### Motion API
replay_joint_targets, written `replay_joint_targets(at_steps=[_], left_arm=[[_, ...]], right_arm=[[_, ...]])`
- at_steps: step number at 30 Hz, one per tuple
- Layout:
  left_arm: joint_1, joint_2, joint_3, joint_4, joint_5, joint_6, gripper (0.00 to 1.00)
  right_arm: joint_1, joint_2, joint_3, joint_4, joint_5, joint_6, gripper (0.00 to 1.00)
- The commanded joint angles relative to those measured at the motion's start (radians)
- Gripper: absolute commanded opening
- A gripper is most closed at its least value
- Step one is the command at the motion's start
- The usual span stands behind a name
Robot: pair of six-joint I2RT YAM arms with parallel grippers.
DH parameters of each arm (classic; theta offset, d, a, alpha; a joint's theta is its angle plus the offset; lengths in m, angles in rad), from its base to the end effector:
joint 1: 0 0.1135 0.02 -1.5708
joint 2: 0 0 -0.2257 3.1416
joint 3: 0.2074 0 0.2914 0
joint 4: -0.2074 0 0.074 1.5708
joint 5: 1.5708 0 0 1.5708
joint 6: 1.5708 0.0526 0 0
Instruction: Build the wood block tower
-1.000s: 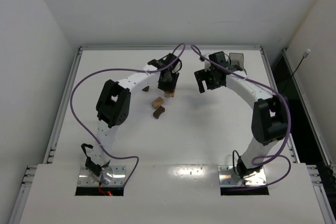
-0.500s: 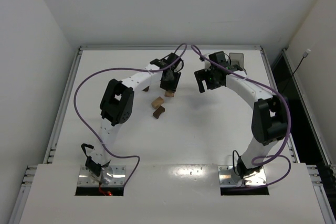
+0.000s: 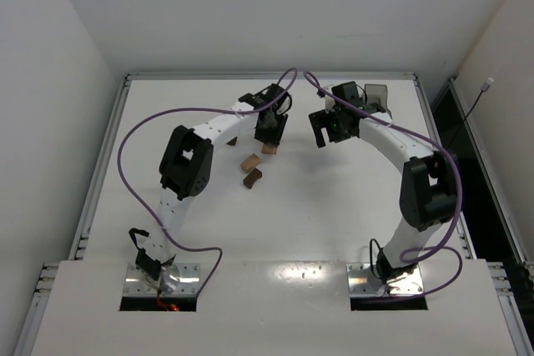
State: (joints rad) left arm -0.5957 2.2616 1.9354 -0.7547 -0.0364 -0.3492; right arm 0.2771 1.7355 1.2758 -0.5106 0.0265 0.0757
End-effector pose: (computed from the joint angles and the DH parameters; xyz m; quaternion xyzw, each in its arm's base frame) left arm 0.4255 -0.2861 0.1412 0.1149 0.9632 -0.0946 0.2239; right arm 0.3954 0.1110 0.1590 -0.0921 0.9507 0.0394 0.2934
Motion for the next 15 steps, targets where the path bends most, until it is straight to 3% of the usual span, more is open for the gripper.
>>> replay_joint_targets(at_steps=[1, 15], left_arm=[[0.004, 0.029, 0.048, 0.011, 0.01, -0.002, 0.0], [0.022, 0.047, 0.059, 0.02, -0.011, -0.011, 0.0]], right_arm=[[-0.004, 0.01, 0.04, 0.011, 0.009, 0.012, 0.82], [-0.004, 0.019, 0.04, 0.011, 0.009, 0.012, 0.82]])
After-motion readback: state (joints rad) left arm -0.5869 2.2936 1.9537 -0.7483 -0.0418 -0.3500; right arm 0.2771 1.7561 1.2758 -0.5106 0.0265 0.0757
